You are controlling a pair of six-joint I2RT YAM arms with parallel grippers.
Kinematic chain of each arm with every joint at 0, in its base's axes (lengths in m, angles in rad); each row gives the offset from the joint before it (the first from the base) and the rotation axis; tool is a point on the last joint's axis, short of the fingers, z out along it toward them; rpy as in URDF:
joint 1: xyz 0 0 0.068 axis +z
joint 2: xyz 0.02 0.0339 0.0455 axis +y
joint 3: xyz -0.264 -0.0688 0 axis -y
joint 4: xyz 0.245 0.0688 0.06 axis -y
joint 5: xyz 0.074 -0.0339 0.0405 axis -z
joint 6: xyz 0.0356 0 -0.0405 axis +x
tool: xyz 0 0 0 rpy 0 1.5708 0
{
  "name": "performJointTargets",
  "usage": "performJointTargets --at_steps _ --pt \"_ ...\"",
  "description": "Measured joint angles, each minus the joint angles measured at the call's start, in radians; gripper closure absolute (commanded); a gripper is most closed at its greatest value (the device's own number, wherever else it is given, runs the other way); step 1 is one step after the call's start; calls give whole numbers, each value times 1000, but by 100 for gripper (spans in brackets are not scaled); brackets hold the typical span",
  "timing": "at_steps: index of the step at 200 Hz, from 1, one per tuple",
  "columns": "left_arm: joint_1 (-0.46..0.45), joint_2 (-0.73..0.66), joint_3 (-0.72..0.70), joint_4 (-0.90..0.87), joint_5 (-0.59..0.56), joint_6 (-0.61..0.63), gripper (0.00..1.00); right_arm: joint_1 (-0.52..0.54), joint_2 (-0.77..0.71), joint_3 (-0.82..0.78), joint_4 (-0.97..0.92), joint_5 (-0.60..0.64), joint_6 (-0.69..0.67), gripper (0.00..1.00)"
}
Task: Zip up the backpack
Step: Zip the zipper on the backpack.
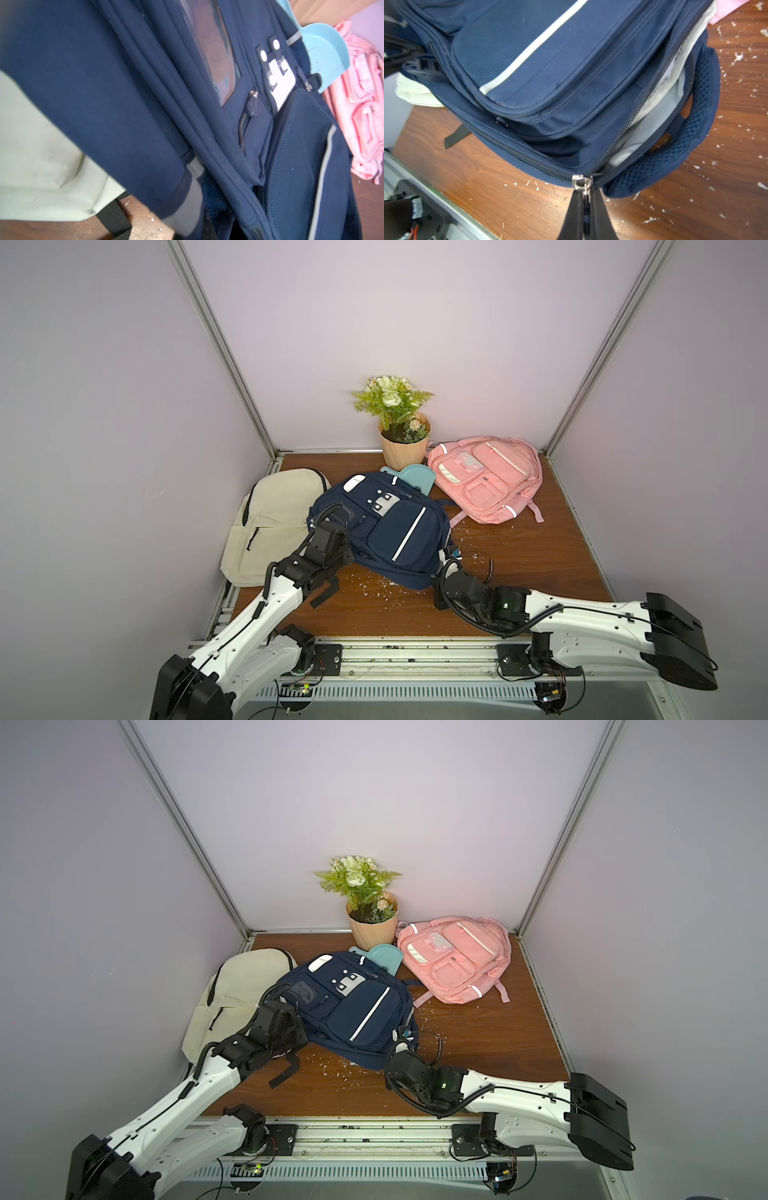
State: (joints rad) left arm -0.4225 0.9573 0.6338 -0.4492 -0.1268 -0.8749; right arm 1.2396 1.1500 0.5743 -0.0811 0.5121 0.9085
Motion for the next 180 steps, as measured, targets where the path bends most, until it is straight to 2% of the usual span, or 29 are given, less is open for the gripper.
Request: performJointTargets --at_steps 34,50,59,95,116,132,153,180 --pt "25 -23 -60 15 -23 -21 41 57 90 31 41 -15 -23 100" --pt "-1 -95 -129 24 -20 -55 34 81 141 56 60 -24 -31 100" --pt "-50 -160 -172 22 -32 -90 30 95 171 72 68 -27 -32 100" --pt "-293 -364 -299 11 -47 -301 25 124 243 118 89 -47 -42 100" --pt "-422 -426 -366 12 -78 -421 24 130 261 125 97 -50 -48 100" --pt "-487 -396 -392 40 -84 -477 23 135 273 128 105 -50 -52 100" --pt "-526 -299 -399 116 -91 -515 22 142 290 137 108 -50 -55 100" --pt "-539 -198 -401 234 -95 -531 30 156 303 145 114 -50 -56 100"
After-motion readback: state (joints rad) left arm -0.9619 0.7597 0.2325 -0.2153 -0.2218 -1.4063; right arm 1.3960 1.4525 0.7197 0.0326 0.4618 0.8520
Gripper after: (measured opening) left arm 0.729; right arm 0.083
